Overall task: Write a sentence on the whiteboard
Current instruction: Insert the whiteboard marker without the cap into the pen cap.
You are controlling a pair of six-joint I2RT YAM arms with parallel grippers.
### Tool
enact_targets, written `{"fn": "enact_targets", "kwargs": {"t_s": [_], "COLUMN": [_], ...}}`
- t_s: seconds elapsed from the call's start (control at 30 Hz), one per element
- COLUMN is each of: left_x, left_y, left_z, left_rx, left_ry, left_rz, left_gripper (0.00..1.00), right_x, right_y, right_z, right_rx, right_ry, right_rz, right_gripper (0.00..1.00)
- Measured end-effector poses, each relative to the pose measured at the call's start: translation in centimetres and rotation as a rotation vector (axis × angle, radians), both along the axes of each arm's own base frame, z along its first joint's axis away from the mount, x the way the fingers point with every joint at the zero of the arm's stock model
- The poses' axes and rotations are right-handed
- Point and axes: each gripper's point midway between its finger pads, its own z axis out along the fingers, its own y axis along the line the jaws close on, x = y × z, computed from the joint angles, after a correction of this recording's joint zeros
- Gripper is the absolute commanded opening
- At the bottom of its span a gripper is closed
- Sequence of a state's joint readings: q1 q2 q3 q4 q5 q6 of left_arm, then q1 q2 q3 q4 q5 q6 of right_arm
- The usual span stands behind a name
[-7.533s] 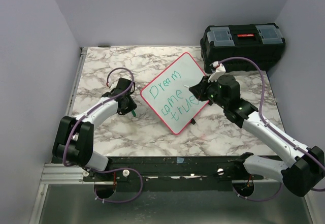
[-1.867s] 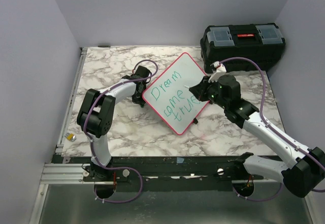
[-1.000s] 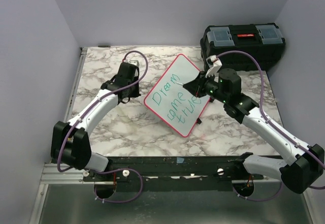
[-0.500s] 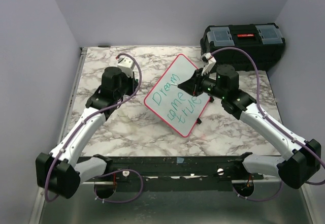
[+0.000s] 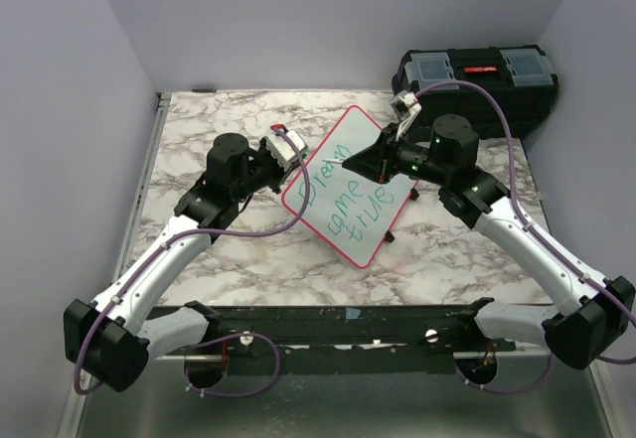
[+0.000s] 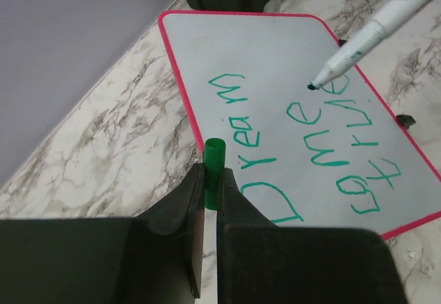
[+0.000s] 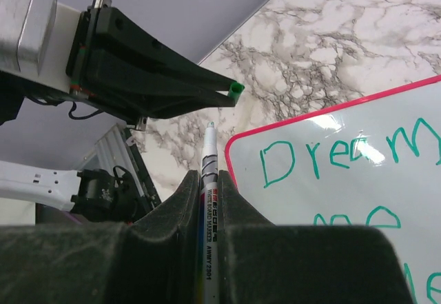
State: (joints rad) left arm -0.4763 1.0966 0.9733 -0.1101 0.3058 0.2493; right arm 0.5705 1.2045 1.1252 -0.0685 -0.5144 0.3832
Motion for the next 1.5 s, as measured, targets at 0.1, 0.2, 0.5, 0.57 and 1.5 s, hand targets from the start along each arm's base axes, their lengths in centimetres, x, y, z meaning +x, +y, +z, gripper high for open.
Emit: {"fn": "enact_targets", "kwargs": {"t_s": [0.1,0.2,0.5,0.57,1.5], "left_x": [-0.7,-1.2,-2.7,-2.9,-3.5], "left_y": [-1.0,-1.5,-2.9,-3.1,-3.8], "left_z": [-0.2,-0.2,-0.2,-0.2,0.0], "left_rx": [0.059,0.096,0.107,0.105,0.107], "left_ry": [-0.052,-0.093,-0.126,-0.131,-0.155], "left_rz": [-0.094,-0.159,-0.285,-0.298,-0.329], "left_gripper": [0.00,0.00,0.00,0.00,0.00], "right_x": [-0.2,-0.3,-0.4,-0.4,-0.5], "right_y": [0.0,0.1,0.5,0.6,0.5], "right_z": [0.2,0.2,-1.5,-1.7,-1.6], "right_rx": [-0.010,-0.023,-0.069,-0.073,-0.087], "right_ry": [0.001,0.010,0.068,0.077,0.075], "right_rz": [0.012,0.026,0.056,0.060,0.045], "right_gripper": [0.01,0.01,0.01,0.01,0.01]}}
